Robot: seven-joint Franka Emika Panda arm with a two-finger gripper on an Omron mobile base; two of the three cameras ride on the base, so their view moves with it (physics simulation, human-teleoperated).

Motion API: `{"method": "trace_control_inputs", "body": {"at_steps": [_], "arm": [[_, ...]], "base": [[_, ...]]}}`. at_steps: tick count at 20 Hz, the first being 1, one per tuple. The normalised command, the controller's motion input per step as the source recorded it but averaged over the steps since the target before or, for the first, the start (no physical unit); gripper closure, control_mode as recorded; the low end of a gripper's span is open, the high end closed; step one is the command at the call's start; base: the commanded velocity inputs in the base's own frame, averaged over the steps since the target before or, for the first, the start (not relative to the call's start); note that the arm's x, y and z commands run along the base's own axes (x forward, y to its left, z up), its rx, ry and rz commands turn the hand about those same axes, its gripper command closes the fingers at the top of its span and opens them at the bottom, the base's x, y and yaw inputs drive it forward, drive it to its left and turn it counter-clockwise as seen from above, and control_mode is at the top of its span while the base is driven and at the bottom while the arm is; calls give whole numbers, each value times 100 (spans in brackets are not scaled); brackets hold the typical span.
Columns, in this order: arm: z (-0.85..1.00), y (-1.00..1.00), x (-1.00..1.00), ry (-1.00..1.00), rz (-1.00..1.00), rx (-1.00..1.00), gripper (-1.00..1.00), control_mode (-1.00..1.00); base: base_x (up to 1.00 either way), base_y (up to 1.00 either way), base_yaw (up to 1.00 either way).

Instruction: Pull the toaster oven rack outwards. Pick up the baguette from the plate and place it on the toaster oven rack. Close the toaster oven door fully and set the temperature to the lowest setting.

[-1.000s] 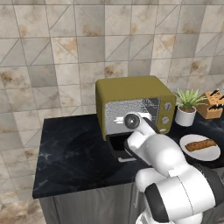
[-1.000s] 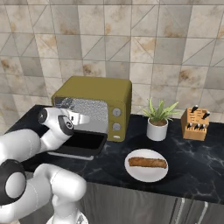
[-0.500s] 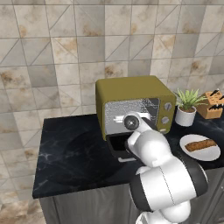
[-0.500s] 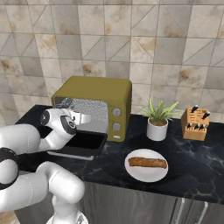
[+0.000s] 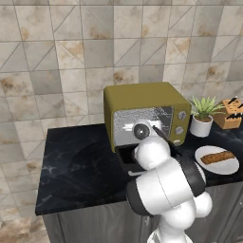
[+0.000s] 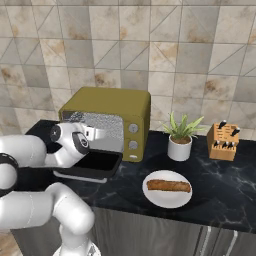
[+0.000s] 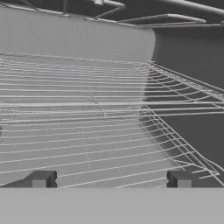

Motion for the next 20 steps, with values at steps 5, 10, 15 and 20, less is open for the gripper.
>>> {"method": "trace_control_inputs", "body": {"at_steps": [5, 10, 15, 20], "arm": [[0, 0, 27, 0, 0, 0, -100, -100], [-5, 0, 27, 0, 0, 0, -100, -100], [-13, 0, 22, 4, 0, 1, -100, -100], [-12, 0, 16, 3, 0, 1, -100, -100]], "base": [[0, 0, 0], [0, 0, 0], [0, 0, 0], [0, 0, 0]]}}
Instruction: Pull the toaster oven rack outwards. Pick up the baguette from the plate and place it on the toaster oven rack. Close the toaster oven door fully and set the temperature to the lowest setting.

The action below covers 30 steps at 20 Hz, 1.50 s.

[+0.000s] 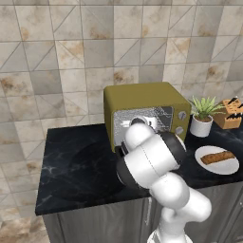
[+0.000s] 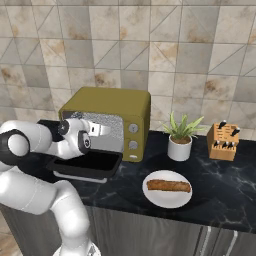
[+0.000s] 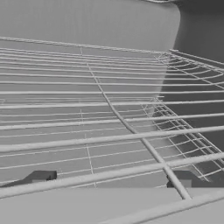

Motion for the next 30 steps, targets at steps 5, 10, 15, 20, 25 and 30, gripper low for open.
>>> {"method": "trace_control_inputs", "body": {"at_steps": [5, 10, 15, 20, 25, 30], "arm": [[-10, 0, 9, 2, 0, 2, -100, -100], [-21, 0, 0, 9, 0, 6, -100, -100], [-21, 0, 0, 8, 0, 6, -100, -100], [-34, 0, -6, 13, 0, 10, -100, -100], [-45, 0, -54, 15, 0, 15, -100, -100], [-31, 12, -82, 19, 1, 15, -100, -100]], "base": [[0, 0, 0], [0, 0, 0], [0, 0, 0], [0, 0, 0], [0, 0, 0], [0, 0, 0]]}}
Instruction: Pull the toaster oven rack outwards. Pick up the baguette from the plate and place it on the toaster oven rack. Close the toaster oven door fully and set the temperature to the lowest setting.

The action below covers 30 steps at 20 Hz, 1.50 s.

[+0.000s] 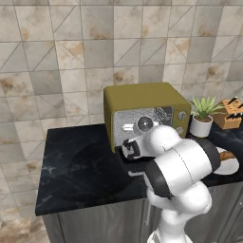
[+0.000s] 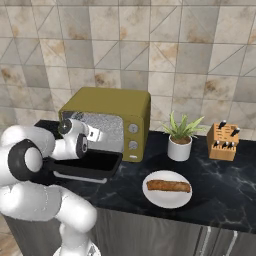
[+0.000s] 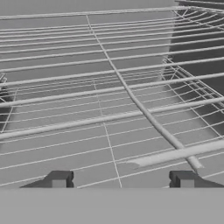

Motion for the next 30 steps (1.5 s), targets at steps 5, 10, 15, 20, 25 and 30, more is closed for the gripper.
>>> {"method": "trace_control_inputs", "body": {"at_steps": [5, 10, 15, 20, 25, 30], "arm": [[-10, 34, -99, 22, 3, 15, -100, -100], [-2, 51, -100, 22, 4, 12, -100, -100], [0, 58, -100, 20, 4, 7, -100, -100], [22, 42, -100, 13, 1, 0, -100, -100], [90, 2, -100, -2, 0, 0, -100, -100], [100, -22, -100, -19, -1, 0, -100, -100]], "base": [[0, 0, 0], [0, 0, 0], [0, 0, 0], [0, 0, 0], [0, 0, 0], [0, 0, 0]]}}
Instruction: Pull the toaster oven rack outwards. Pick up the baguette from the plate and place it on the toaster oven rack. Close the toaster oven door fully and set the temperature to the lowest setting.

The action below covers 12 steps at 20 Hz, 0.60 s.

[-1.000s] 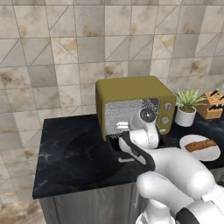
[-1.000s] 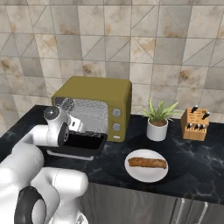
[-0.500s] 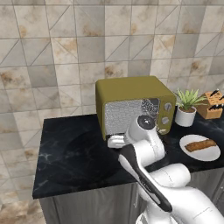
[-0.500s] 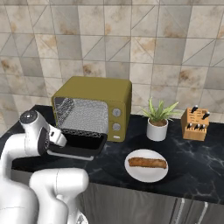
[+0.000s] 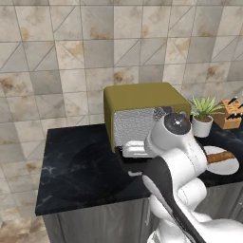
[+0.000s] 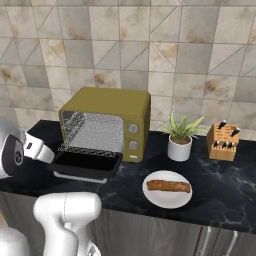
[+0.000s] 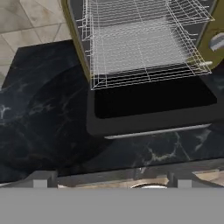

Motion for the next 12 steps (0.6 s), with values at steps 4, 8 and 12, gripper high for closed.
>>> {"method": "trace_control_inputs", "body": {"at_steps": [4, 8, 12], "arm": [[88, -78, -98, -17, -6, 0, -100, -100], [32, -100, -80, -16, -15, 4, -100, -100], [11, -100, -44, -6, -23, 14, -100, -100]], "base": [[0, 0, 0], [0, 0, 0], [0, 0, 0]]}}
